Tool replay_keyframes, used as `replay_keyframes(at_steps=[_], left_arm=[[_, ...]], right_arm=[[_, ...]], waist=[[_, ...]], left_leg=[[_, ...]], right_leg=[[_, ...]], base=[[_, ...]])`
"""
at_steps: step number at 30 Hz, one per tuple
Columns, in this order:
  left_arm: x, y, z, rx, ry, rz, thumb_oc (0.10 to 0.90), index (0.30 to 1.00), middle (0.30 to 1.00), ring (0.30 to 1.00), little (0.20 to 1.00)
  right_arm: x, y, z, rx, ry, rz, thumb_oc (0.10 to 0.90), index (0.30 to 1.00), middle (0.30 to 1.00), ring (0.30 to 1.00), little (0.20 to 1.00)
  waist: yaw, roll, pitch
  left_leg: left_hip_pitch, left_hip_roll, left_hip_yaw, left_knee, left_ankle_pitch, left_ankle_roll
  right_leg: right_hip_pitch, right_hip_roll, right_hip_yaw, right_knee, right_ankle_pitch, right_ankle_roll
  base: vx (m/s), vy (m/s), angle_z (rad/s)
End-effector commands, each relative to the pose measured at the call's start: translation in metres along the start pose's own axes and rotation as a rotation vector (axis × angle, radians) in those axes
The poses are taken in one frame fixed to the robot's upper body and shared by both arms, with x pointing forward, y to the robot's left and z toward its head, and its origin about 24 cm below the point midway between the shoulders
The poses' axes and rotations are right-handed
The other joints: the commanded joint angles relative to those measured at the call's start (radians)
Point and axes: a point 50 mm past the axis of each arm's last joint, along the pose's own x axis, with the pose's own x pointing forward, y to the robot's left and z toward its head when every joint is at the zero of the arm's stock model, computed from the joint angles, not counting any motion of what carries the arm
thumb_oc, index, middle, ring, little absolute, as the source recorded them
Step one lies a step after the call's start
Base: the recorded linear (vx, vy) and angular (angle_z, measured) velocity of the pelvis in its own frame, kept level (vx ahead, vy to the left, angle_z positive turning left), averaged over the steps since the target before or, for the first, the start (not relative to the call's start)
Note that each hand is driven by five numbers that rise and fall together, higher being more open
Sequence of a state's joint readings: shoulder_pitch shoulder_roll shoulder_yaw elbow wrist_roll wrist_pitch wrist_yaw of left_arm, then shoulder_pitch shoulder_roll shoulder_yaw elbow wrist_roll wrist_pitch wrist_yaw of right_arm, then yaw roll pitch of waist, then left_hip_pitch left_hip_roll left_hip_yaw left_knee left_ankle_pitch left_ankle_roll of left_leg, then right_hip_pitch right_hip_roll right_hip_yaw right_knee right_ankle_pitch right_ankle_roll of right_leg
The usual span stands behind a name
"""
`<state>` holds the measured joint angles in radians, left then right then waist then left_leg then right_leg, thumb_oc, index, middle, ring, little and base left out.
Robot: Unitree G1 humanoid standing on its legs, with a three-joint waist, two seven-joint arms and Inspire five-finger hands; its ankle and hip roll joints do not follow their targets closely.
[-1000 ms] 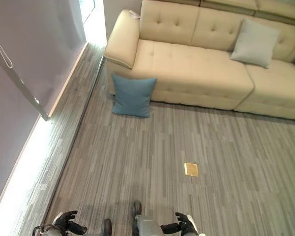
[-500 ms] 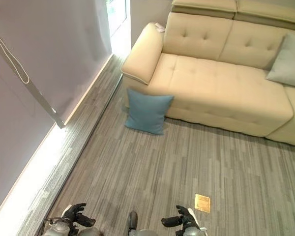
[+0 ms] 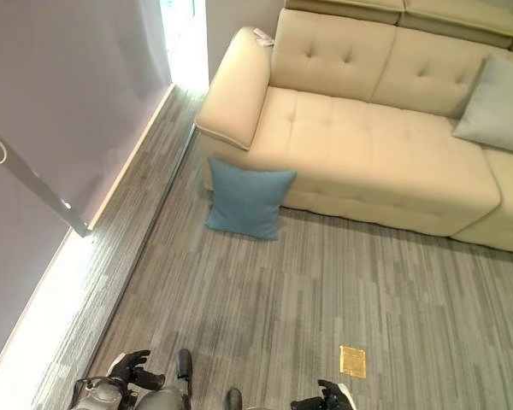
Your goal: Pick up all the scattered cushions and arrange them neatly on the sofa.
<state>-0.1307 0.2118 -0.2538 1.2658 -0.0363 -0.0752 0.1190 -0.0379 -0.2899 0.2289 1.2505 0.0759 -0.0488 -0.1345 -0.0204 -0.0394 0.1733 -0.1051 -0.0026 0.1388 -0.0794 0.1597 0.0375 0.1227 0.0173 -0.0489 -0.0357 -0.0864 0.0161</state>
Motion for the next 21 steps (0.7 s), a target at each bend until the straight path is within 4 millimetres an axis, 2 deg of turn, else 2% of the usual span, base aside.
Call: replay_keyframes(at_steps=[1, 2, 3, 4, 6, 7, 8, 9, 10, 11, 12, 14, 16, 18, 21], left_arm=[[0.0, 0.018, -0.005, 0.037, 0.001, 0.046, 0.8, 0.9, 0.9, 0.9, 0.9], [0.0, 0.018, -0.005, 0.036, 0.001, 0.046, 0.8, 0.9, 0.9, 0.9, 0.9], [0.001, 0.022, 0.0, 0.037, -0.013, 0.058, 0.8, 0.9, 0.9, 0.9, 0.9], [0.001, 0.023, 0.001, 0.038, -0.017, 0.06, 0.8, 0.9, 0.9, 0.9, 0.9], [0.001, 0.023, 0.002, 0.036, -0.021, 0.061, 0.8, 0.9, 0.9, 0.9, 0.9], [0.001, 0.023, 0.002, 0.036, -0.021, 0.061, 0.8, 0.9, 0.9, 0.9, 0.9], [0.001, 0.023, 0.002, 0.032, -0.023, 0.061, 0.8, 0.9, 0.9, 0.9, 0.9], [0.001, 0.022, 0.0, 0.038, -0.014, 0.054, 0.8, 0.9, 0.9, 0.9, 0.9], [0.001, 0.022, 0.0, 0.038, -0.014, 0.054, 0.8, 0.9, 0.9, 0.9, 0.9], [0.0, 0.021, -0.003, 0.046, -0.004, 0.049, 0.8, 0.9, 0.9, 0.9, 0.9], [0.0, 0.021, -0.003, 0.046, -0.004, 0.049, 0.8, 0.9, 0.9, 0.9, 0.9], [0.0, 0.02, -0.005, 0.063, 0.001, 0.044, 0.8, 0.9, 0.9, 0.9, 0.9], [0.0, 0.019, -0.006, 0.073, 0.003, 0.04, 0.8, 0.9, 0.9, 0.9, 0.9], [-0.001, 0.015, -0.009, 0.093, 0.01, 0.025, 0.8, 0.9, 0.9, 0.9, 0.9], [-0.001, 0.011, -0.01, 0.094, 0.013, 0.01, 0.8, 0.9, 0.9, 0.9, 0.9]], right_arm=[[0.002, -0.002, 0.021, -0.01, -0.088, -0.012, 0.8, 0.9, 0.9, 0.9, 0.9], [0.002, -0.003, 0.021, -0.01, -0.088, -0.012, 0.8, 0.9, 0.9, 0.9, 0.9], [0.002, -0.003, 0.031, -0.009, -0.122, -0.014, 0.8, 0.9, 0.9, 0.9, 0.9], [0.002, -0.002, 0.033, -0.011, -0.131, -0.011, 0.8, 0.9, 0.9, 0.9, 0.9], [0.002, -0.002, 0.036, -0.015, -0.14, -0.014, 0.8, 0.9, 0.9, 0.9, 0.9], [0.002, -0.002, 0.036, -0.015, -0.14, -0.014, 0.8, 0.9, 0.9, 0.9, 0.9], [0.002, -0.002, 0.037, -0.017, -0.142, -0.015, 0.8, 0.9, 0.9, 0.9, 0.9], [0.002, -0.003, 0.037, -0.022, -0.14, -0.017, 0.8, 0.9, 0.9, 0.9, 0.9], [0.002, -0.003, 0.037, -0.022, -0.14, -0.017, 0.8, 0.9, 0.9, 0.9, 0.9], [0.003, -0.003, 0.036, -0.032, -0.132, -0.019, 0.8, 0.9, 0.9, 0.9, 0.9], [0.003, -0.003, 0.036, -0.032, -0.132, -0.019, 0.8, 0.9, 0.9, 0.9, 0.9], [0.003, -0.005, 0.035, -0.042, -0.126, -0.022, 0.8, 0.9, 0.9, 0.9, 0.9], [0.003, -0.005, 0.034, -0.045, -0.125, -0.021, 0.8, 0.9, 0.9, 0.9, 0.9], [0.002, -0.005, 0.026, -0.055, -0.108, -0.02, 0.8, 0.9, 0.9, 0.9, 0.9], [0.002, -0.006, 0.022, -0.05, -0.095, -0.017, 0.8, 0.9, 0.9, 0.9, 0.9]], waist=[[0.026, -0.029, -0.016], [0.027, -0.027, -0.018], [0.014, -0.015, -0.002], [0.012, -0.005, 0.005], [0.008, 0.01, 0.01], [0.007, 0.009, 0.011], [0.003, 0.016, 0.012], [-0.006, 0.018, 0.013], [-0.007, 0.019, 0.016], [-0.017, 0.011, 0.021], [-0.017, 0.011, 0.022], [-0.032, 0.002, 0.028], [-0.039, 0.0, 0.03], [-0.047, -0.003, 0.012], [-0.048, 0.005, -0.006]], left_leg=[[-0.038, -0.006, 0.004, 0.143, -0.183, -0.01], [-0.041, -0.004, 0.005, 0.143, -0.181, -0.011], [-0.01, 0.0, 0.009, 0.143, -0.199, 0.004], [0.007, 0.003, 0.014, 0.143, -0.21, 0.011], [0.045, 0.002, 0.02, 0.13, -0.225, 0.014], [0.047, 0.001, 0.019, 0.129, -0.225, 0.014], [0.071, 0.0, 0.016, 0.117, -0.233, 0.012], [0.105, -0.006, 0.013, 0.104, -0.247, 0.007], [0.109, -0.005, 0.012, 0.103, -0.248, 0.006], [0.138, -0.018, 0.004, 0.103, -0.267, 0.005], [0.139, -0.018, 0.004, 0.103, -0.268, 0.005], [0.185, -0.031, -0.01, 0.096, -0.29, -0.007], [0.197, -0.033, -0.016, 0.097, -0.295, -0.01], [0.231, -0.04, -0.022, 0.099, -0.327, -0.013], [0.243, -0.023, -0.027, 0.136, -0.34, -0.036]], right_leg=[[-0.094, -0.061, 0.012, 0.297, -0.004, 0.118], [-0.097, -0.059, 0.013, 0.296, -0.001, 0.117], [-0.168, -0.071, -0.012, 0.42, 0.056, 0.148], [-0.201, -0.085, -0.039, 0.468, 0.076, 0.153], [-0.244, -0.113, -0.106, 0.477, 0.076, 0.139], [-0.242, -0.114, -0.107, 0.478, 0.074, 0.139], [-0.26, -0.118, -0.14, 0.447, 0.059, 0.125], [-0.291, -0.113, -0.182, 0.352, 0.039, 0.106], [-0.286, -0.112, -0.184, 0.351, 0.038, 0.106], [-0.311, -0.113, -0.209, 0.248, 0.066, 0.103], [-0.31, -0.113, -0.21, 0.247, 0.066, 0.103], [-0.334, -0.115, -0.229, 0.111, 0.125, 0.123], [-0.339, -0.116, -0.226, 0.098, 0.135, 0.128], [-0.309, -0.11, -0.208, 0.078, 0.146, 0.112], [-0.278, -0.101, -0.216, 0.078, 0.14, 0.094]], base=[[0.15, 0.154, -0.14], [0.11, 0.138, -0.15], [0.11, 0.127, -0.08], [0.18, 0.174, -0.01], [0.16, 0.098, 0.01], [0.17, 0.04, -0.02], [0.28, 0.001, -0.02], [0.28, 0.0, -0.04], [0.35, -0.042, -0.17], [0.16, -0.032, -0.21], [0.28, -0.066, -0.19], [0.26, -0.078, 0.04], [0.23, -0.077, 0.08], [0.31, -0.12, 0.09], [0.2, -0.112, 0.06]])
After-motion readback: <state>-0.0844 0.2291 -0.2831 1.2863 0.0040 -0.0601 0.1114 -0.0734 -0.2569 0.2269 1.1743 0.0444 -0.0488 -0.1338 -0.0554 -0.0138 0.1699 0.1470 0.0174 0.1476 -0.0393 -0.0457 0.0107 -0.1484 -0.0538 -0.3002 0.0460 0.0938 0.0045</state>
